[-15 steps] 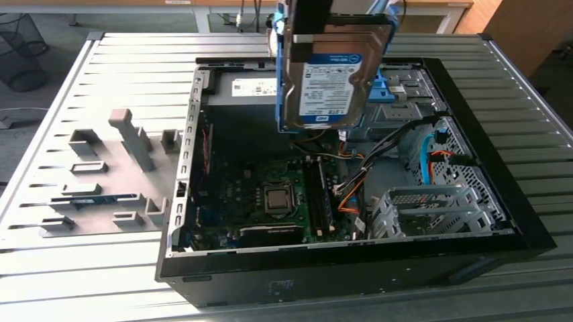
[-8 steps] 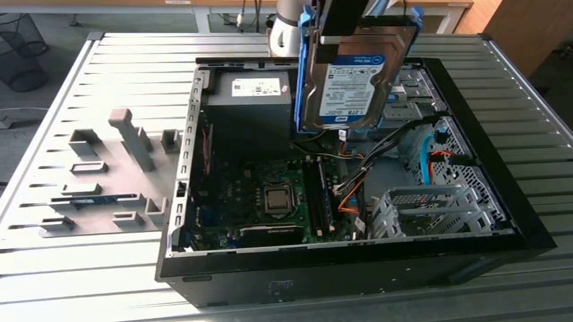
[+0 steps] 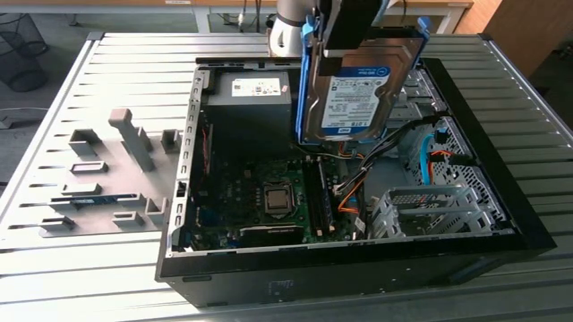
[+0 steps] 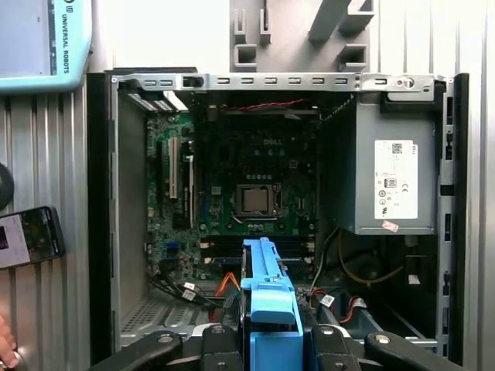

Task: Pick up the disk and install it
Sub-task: 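Insert the disk into the insertion slot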

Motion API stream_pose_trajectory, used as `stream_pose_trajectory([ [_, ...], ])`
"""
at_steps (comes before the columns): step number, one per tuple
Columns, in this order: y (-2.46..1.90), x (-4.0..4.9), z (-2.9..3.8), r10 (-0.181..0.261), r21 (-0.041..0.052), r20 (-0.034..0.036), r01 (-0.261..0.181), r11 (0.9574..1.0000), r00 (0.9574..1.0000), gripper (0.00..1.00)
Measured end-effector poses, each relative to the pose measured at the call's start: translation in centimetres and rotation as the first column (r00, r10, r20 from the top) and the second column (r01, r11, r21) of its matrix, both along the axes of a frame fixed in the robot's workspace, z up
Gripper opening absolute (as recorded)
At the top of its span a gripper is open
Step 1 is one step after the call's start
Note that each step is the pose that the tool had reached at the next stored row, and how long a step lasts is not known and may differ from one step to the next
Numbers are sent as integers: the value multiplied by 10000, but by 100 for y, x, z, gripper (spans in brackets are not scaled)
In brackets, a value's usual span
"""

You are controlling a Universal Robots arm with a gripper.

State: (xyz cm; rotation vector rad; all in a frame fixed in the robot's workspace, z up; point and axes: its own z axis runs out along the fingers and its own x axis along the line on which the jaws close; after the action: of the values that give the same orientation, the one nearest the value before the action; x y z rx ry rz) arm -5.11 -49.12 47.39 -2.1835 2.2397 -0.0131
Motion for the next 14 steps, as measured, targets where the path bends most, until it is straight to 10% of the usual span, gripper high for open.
stream_pose_trajectory([
  [14,-324,47,-3,-1,-8,-14,1,10000,10000,37],
])
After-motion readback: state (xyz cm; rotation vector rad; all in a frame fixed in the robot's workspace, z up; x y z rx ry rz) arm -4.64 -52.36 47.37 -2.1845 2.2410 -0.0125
